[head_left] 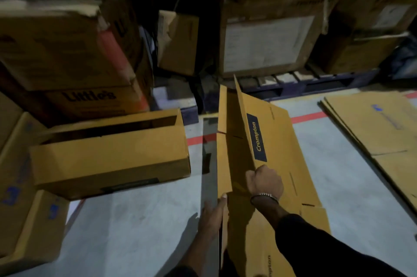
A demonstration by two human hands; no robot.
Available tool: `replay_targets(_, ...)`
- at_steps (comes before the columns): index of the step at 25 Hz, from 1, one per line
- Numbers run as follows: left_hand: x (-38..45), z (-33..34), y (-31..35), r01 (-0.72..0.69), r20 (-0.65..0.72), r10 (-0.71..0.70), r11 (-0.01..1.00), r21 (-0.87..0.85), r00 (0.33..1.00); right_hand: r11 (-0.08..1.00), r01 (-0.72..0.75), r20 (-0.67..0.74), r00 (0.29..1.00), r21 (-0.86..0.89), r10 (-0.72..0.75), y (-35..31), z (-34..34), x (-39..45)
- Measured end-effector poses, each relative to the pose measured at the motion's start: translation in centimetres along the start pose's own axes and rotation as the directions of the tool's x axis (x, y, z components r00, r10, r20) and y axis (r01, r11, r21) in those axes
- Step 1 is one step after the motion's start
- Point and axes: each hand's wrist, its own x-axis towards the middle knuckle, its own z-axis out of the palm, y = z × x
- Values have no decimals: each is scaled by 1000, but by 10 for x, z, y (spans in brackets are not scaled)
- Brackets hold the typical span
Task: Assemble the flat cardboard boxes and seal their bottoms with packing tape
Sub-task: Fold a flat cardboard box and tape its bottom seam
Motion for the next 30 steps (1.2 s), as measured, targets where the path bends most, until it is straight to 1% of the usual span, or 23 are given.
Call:
replay_targets(1, 6, -3, 2, -45, 7, 45, 998, -42, 999, 997, -29, -34, 999, 77, 31, -3, -20, -2)
replay_targets(2, 17, -3, 2, -58, 10, 59, 995, -82, 998, 988, -50, -67, 996, 144, 60, -6, -41, -7)
replay_targets(4, 1, -22, 23, -129, 13, 132, 981, -142, 991, 971, -58, -99, 992, 234, 83, -10, -72, -19)
replay_targets(6, -88, -46, 65, -220, 20, 226, 964, -150, 974, 953, -48, -96, 992, 298, 80, -11, -105, -43)
replay_targets(7, -137, -62, 87, -300, 8, 302, 947, -113, 953, 938, -42, -88, 993, 343, 76, -12, -120, -57)
replay_targets(8, -168, -75, 98, -380, -32, 379, 925, -26, 925, 916, -26, -78, 995, 401, 62, -11, -130, -69)
replay_targets(9, -185, -89, 104, -450, -65, 457, 888, 99, 887, 891, -40, -41, 997, 451, 66, -11, -139, -81)
replay_targets(10, -200, -101, 109, -481, -99, 519, 836, 265, 849, 867, -58, 1, 998, 496, 66, -12, -146, -89)
replay_targets(11, -214, -114, 109, -486, -120, 575, 770, 414, 809, 847, -81, 55, 997, 525, 61, -14, -155, -102)
replay_targets(12, -225, -127, 105, -465, -135, 607, 716, 521, 783, 833, -83, 92, 995, 547, 39, -15, -159, -111)
replay_targets(13, -236, -140, 97, -442, -147, 628, 676, 589, 764, 819, -94, 121, 992, 567, 29, -16, -161, -122)
replay_targets(15, -250, -163, 75, -407, -187, 644, 654, 638, 742, 823, -98, 170, 985, 560, 1, -17, -155, -145)
replay_targets(18, -252, -183, 54, -371, -261, 664, 651, 662, 700, 843, -29, 176, 981, 536, -78, -18, -142, -168)
replay_targets(21, -244, -180, 48, -406, -284, 697, 647, 646, 659, 891, 42, 181, 974, 452, -137, -14, -131, -160)
replay_targets(23, -235, -175, 45, -410, -314, 697, 662, 628, 644, 920, 107, 218, 955, 377, -201, -17, -125, -148)
replay_targets(25, -226, -174, 45, -418, -320, 695, 670, 613, 644, 917, 178, 256, 925, 356, -279, -23, -121, -132)
replay_targets(27, -220, -175, 49, -420, -335, 695, 676, 606, 636, 900, 220, 275, 901, 375, -335, -30, -120, -115)
replay_targets(30, -212, -176, 60, -425, -346, 710, 666, 614, 613, 894, 248, 244, 903, 372, -352, -35, -125, -102)
